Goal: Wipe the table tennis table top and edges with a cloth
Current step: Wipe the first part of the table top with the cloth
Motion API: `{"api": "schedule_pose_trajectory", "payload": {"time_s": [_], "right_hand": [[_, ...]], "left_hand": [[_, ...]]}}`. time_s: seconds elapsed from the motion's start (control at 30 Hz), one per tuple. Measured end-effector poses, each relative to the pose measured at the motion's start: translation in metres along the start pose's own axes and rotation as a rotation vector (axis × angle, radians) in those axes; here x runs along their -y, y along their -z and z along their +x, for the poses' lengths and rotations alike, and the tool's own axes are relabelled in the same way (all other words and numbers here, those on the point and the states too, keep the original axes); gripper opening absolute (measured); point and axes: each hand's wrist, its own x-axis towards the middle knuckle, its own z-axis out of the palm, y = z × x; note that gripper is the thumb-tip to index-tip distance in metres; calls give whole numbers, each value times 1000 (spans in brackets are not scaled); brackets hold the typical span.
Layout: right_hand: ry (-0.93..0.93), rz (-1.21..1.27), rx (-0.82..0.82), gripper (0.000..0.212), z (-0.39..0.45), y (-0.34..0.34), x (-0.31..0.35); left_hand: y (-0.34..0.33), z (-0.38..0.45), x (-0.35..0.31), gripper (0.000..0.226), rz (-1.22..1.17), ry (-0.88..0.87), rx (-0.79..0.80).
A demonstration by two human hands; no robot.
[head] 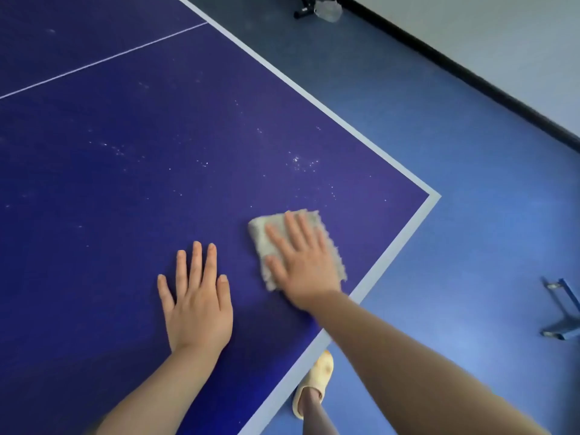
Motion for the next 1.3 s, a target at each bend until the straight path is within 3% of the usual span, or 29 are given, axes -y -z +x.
{"api": "schedule_pose_trajectory", "payload": {"time_s": [0.1,0.17,0.27,0.33,0.43,0.5,0.57,0.67,0.77,0.87,0.93,1.0,1.07,1.17,1.23,1.3], "right_hand": [[-424,49,39,61,-3,8,-75],[-556,54,-51,64,-31,9,-92],[-368,10,-115,59,-63,-2,-49],[-154,17,-67,56,-60,-3,-18],[85,-13,7,57,-15,2,-25],[9,-17,40,61,13,7,-57],[-239,-4,54,68,19,13,-97],[-400,15,-33,66,-12,17,-120],[-152,-14,-54,57,-47,7,-80],[167,13,98,57,-33,12,-48],[277,28,154,62,5,19,-58],[187,-19,178,70,41,26,-89],[-92,-100,175,68,60,36,-137],[-429,11,69,60,36,39,-187],[-376,-3,-38,61,4,30,-174],[-168,-10,-30,58,-17,20,-139]], "left_hand": [[1,-2,-1,58,19,8,18],[0,1,-7,56,24,39,16],[-1,11,-32,57,5,77,20],[-4,18,-50,57,-3,91,18],[-7,21,-56,57,21,92,-2],[-8,21,-54,57,26,99,-8],[-8,20,-54,57,40,105,-7],[-6,22,-57,57,52,112,-3],[-7,20,-56,57,60,119,0],[-6,19,-56,57,39,135,6],[-8,21,-67,59,2,193,13],[-11,26,-89,61,-57,299,1],[-14,28,-109,62,-71,379,-14],[-18,30,-115,62,-21,410,-19],[-19,30,-115,62,-7,420,-9],[-19,31,-116,62,8,416,-9]]}}
